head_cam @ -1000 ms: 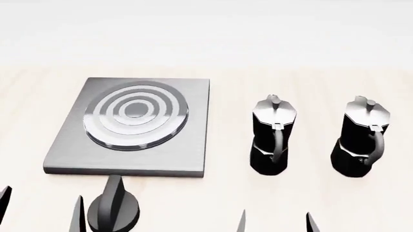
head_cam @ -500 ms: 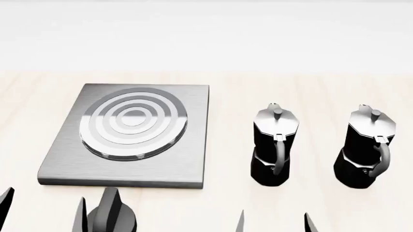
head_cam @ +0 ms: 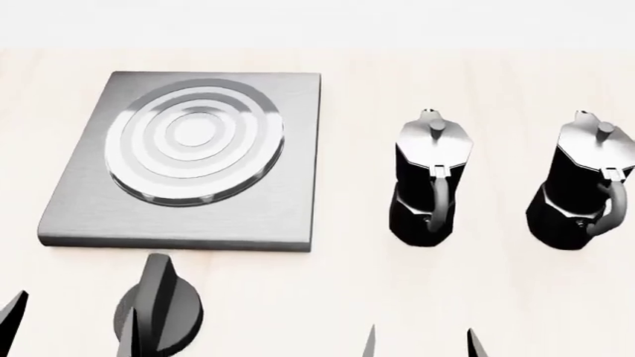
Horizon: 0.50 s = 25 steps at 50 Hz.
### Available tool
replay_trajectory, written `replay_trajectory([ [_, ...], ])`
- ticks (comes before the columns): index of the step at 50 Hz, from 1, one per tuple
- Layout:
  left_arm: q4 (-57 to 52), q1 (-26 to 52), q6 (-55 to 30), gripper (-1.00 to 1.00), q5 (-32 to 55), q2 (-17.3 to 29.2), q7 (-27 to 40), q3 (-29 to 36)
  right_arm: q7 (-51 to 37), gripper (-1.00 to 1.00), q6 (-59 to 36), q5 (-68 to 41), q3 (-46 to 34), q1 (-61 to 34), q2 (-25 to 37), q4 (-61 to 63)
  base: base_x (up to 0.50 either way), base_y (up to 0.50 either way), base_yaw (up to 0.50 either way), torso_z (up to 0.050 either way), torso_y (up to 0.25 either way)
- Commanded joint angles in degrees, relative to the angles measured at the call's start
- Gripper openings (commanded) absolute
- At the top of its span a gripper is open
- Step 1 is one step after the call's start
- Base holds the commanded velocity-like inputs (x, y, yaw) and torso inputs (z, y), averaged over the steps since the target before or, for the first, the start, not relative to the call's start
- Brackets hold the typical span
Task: Turn off the stove.
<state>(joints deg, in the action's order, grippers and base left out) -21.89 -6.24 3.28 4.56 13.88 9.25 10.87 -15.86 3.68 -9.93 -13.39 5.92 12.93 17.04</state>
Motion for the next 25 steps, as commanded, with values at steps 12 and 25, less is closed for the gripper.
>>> replay_trajectory([
  [12, -0.41, -0.12, -0.4, 1.0, 0.8, 0.56, 0.38, 0.3, 0.4, 1.0, -0.12, -0.51, 0.16, -0.24, -0.02, -0.63, 0.0, 0.0, 0.0, 0.0, -0.173],
  [25, -0.97, -0.01, -0.94, 1.0, 2.32, 1.05, 0.35, 0.77, 0.09, 1.0, -0.06, -0.83, -0.19, -0.34, 0.24, -0.61, 0.0, 0.0, 0.0, 0.0, -0.096],
])
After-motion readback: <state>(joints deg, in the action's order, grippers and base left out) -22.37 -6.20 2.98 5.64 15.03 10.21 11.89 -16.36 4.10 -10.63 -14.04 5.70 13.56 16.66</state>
